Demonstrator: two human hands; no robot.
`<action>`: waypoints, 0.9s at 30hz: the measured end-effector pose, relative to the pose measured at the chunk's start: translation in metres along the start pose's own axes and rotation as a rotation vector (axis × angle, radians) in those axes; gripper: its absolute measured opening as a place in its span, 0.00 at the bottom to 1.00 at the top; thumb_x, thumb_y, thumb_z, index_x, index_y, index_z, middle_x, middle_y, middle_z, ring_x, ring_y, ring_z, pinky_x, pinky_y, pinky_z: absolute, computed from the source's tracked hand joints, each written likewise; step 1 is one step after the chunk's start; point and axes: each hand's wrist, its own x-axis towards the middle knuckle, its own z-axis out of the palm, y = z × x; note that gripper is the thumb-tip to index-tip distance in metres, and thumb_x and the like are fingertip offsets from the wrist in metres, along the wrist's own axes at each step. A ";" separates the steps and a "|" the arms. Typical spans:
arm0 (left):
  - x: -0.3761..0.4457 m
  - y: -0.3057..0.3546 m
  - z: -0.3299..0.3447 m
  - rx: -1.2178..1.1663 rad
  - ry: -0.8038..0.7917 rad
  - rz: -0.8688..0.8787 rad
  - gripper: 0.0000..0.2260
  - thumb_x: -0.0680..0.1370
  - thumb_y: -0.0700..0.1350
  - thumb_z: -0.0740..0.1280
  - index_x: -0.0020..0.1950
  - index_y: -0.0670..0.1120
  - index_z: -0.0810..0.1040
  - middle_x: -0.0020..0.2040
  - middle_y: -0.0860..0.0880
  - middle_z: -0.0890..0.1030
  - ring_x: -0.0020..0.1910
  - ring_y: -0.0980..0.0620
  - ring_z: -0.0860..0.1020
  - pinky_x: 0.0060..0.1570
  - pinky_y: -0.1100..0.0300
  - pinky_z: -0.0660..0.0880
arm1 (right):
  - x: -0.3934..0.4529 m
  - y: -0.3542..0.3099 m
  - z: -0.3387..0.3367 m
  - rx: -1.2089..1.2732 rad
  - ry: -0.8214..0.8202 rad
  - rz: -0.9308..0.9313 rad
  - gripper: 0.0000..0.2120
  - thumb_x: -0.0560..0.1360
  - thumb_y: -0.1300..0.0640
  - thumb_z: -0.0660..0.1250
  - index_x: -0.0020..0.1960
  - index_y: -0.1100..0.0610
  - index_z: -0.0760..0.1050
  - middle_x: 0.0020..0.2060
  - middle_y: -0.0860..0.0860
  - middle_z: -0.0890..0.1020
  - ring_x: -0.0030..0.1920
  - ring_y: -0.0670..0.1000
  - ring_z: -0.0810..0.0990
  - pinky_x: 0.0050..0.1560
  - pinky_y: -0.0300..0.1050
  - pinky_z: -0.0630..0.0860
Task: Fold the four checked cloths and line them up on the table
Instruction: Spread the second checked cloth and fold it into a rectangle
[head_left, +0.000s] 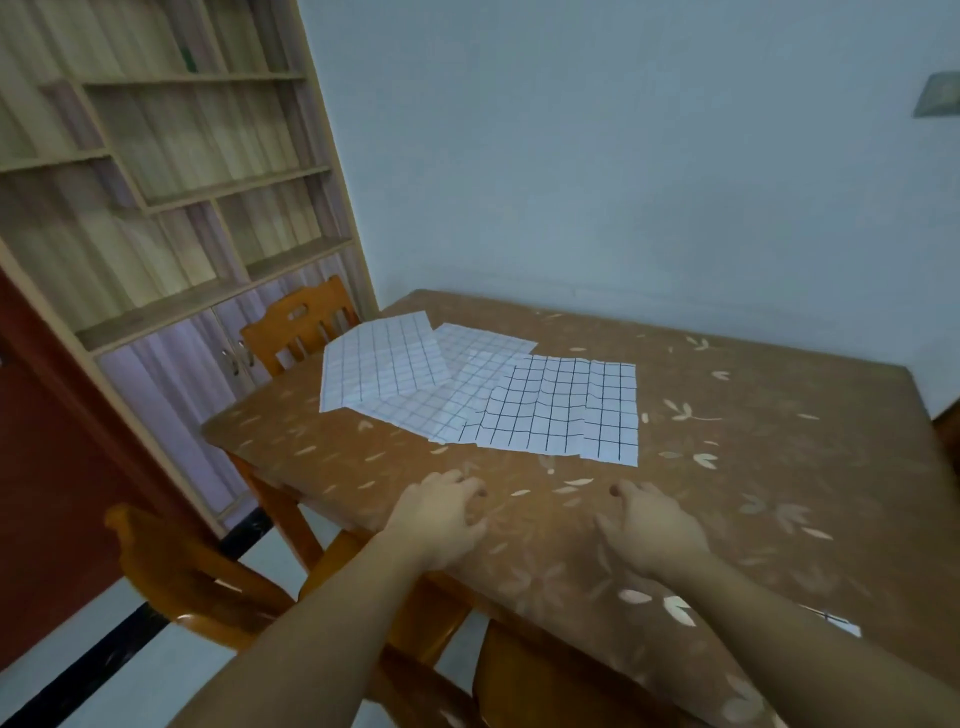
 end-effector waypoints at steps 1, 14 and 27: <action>0.006 -0.007 0.000 0.000 -0.003 0.017 0.19 0.78 0.58 0.60 0.69 0.56 0.69 0.68 0.54 0.71 0.66 0.50 0.68 0.65 0.51 0.66 | 0.003 -0.005 0.002 -0.006 0.001 0.015 0.23 0.77 0.42 0.57 0.69 0.50 0.67 0.63 0.50 0.73 0.61 0.54 0.75 0.58 0.51 0.73; 0.101 -0.144 -0.006 -0.113 -0.002 0.230 0.20 0.78 0.58 0.60 0.68 0.54 0.70 0.65 0.53 0.73 0.64 0.50 0.71 0.63 0.51 0.68 | 0.053 -0.117 0.024 -0.068 0.108 0.257 0.22 0.76 0.42 0.58 0.68 0.48 0.66 0.63 0.49 0.73 0.60 0.54 0.75 0.55 0.50 0.73; 0.233 -0.094 0.032 -0.117 -0.064 0.221 0.20 0.78 0.56 0.61 0.68 0.54 0.70 0.65 0.52 0.73 0.62 0.50 0.71 0.61 0.52 0.68 | 0.170 -0.053 0.046 0.079 0.055 0.367 0.24 0.76 0.41 0.60 0.68 0.52 0.67 0.64 0.51 0.72 0.57 0.55 0.77 0.55 0.53 0.76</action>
